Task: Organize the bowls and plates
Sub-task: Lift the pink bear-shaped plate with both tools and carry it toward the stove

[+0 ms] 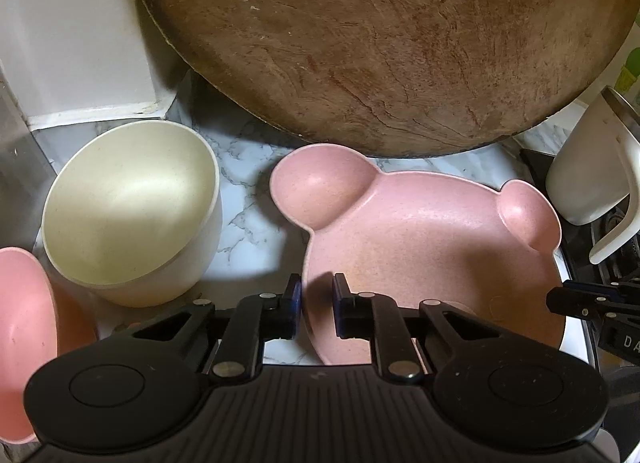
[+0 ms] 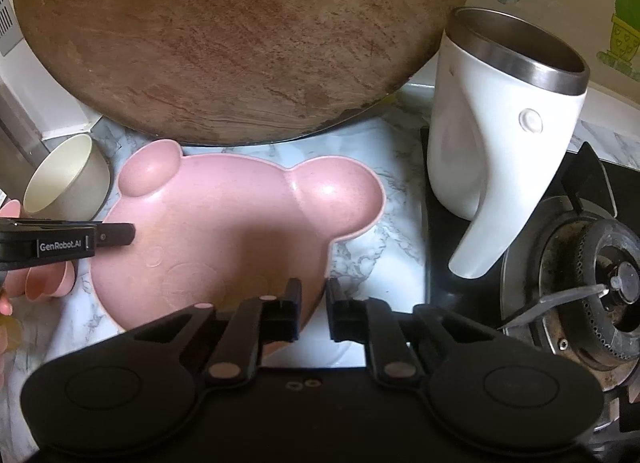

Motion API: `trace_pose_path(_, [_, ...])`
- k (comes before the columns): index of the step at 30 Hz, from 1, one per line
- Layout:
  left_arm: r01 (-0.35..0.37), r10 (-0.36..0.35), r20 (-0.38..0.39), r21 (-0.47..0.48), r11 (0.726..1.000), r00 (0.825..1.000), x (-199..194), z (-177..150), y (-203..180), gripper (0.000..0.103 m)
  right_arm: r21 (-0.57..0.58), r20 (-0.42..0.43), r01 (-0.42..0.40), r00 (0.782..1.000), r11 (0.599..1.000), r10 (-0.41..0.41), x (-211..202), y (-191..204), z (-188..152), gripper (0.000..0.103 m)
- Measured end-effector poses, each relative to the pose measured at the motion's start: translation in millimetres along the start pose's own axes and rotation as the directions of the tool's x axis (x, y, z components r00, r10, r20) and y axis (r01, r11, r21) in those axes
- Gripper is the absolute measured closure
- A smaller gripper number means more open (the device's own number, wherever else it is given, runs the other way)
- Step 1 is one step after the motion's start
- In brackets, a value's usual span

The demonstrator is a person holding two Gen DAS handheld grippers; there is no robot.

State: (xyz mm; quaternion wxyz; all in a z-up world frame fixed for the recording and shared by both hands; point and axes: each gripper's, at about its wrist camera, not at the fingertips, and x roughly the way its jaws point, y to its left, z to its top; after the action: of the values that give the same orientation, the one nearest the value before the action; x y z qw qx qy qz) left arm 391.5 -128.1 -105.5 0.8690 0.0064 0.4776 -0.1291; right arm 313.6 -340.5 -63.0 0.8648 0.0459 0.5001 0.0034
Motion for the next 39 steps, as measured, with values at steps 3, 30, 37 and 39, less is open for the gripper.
trace_pose_path(3, [0.001,-0.001,0.001,-0.004,1.0,1.0,-1.8,-2.2,1.5,0.089,-0.013,0.001,0.0,1.0,1.0,0.0,-1.8,0.8,-1.5,0.095])
trace_pose_path(30, [0.071,-0.074,0.11,0.035,0.997,0.991,-106.8,-61.9,-25.5,0.089,-0.047,0.091,-0.006,0.996,0.999,0.011,-108.1,0.3,-64.0,0.095])
trace_pose_path(37, [0.086,-0.093,0.118,0.061,0.994,0.989,-132.1,-89.6,-40.6,0.089,-0.019,0.102,-0.006,0.995,1.0,0.008,-133.7,-7.7,-96.4,0.095])
trace_pose_path(39, [0.095,-0.103,0.119,0.068,0.993,0.988,-138.0,-96.3,-44.9,0.089,-0.013,0.108,-0.006,0.994,1.0,0.008,-140.6,-10.4,-105.6,0.095])
